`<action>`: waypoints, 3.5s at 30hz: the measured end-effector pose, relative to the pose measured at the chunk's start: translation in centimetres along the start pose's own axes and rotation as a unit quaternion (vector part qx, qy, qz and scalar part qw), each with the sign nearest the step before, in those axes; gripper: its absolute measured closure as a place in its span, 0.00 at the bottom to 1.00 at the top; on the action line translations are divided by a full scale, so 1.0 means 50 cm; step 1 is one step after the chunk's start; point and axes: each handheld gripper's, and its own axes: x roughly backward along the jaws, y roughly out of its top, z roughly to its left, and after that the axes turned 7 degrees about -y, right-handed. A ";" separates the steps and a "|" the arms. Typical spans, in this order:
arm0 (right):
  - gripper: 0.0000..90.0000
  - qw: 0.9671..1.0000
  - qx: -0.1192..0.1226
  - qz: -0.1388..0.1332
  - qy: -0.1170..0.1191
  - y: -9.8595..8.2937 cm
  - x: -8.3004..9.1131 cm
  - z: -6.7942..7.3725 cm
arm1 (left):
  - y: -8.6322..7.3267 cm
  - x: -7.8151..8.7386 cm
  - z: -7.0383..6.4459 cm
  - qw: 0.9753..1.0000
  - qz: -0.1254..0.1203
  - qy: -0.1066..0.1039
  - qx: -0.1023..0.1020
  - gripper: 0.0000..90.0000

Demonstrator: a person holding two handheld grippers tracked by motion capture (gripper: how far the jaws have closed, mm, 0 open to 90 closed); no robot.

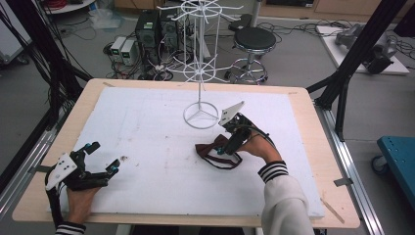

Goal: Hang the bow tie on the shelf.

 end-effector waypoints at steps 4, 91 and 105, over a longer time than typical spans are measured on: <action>0.01 1.000 0.007 0.016 0.002 -0.003 -0.014 0.001 | 0.000 0.000 0.000 1.000 0.000 0.000 0.001 0.03; 0.85 0.991 -0.010 -0.130 -0.024 0.043 0.099 0.018 | 0.000 0.000 -0.001 1.000 -0.002 0.001 -0.001 0.03; 0.85 0.976 -0.035 -0.208 -0.048 0.077 0.152 0.017 | 0.000 0.000 -0.001 1.000 -0.002 0.001 -0.002 0.03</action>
